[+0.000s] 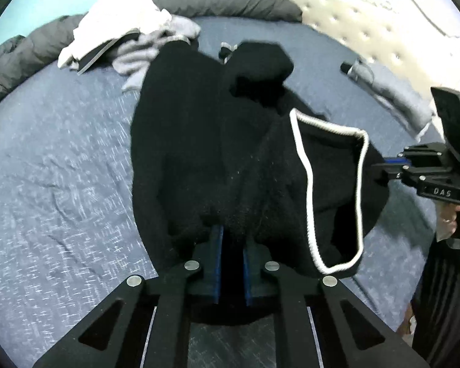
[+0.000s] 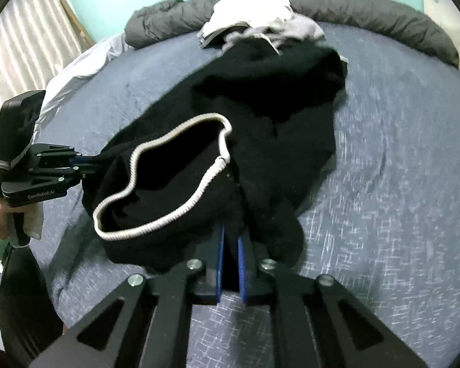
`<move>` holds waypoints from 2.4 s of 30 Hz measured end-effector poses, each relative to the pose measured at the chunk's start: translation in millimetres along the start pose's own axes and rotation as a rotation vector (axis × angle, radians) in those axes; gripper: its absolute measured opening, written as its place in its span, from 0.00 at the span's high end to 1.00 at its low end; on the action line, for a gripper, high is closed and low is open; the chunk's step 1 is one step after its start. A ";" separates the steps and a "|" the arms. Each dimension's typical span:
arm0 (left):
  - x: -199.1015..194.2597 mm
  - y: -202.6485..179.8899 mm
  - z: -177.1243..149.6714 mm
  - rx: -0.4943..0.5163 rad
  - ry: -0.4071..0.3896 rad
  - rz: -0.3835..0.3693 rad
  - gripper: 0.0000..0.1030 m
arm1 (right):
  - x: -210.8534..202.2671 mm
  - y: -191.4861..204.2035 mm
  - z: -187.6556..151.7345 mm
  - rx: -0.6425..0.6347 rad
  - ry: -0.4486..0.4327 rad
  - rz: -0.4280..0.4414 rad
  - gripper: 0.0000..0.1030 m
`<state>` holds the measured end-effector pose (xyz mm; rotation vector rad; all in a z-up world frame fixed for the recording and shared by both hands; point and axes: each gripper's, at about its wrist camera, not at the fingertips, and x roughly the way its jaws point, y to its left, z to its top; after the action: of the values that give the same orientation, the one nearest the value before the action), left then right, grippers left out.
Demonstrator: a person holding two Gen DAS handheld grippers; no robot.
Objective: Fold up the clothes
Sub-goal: 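Lift the black sweatshirt with both grippers and shake it out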
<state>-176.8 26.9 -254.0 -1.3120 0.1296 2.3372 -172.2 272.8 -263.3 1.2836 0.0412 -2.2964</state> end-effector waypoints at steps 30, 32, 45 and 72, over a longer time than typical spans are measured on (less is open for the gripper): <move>-338.3 -35.8 148.7 0.052 -0.532 0.123 0.92 | -343.2 93.1 179.3 -0.226 -0.594 -0.120 0.95; -365.3 -38.4 155.5 0.057 -0.565 0.123 0.92 | -364.5 101.6 187.8 -0.233 -0.619 -0.118 0.95; -500.7 -51.4 163.5 0.122 -0.699 0.112 0.92 | -493.7 168.7 196.2 -0.319 -0.741 -0.079 0.95; -503.3 -135.2 90.2 0.110 -0.526 0.008 0.92 | -481.2 175.5 155.5 -0.332 -0.639 -0.029 0.95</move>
<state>33.6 2.9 230.7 -0.6150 0.0931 2.5545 -12.2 277.1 247.5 0.3618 0.2098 -2.4856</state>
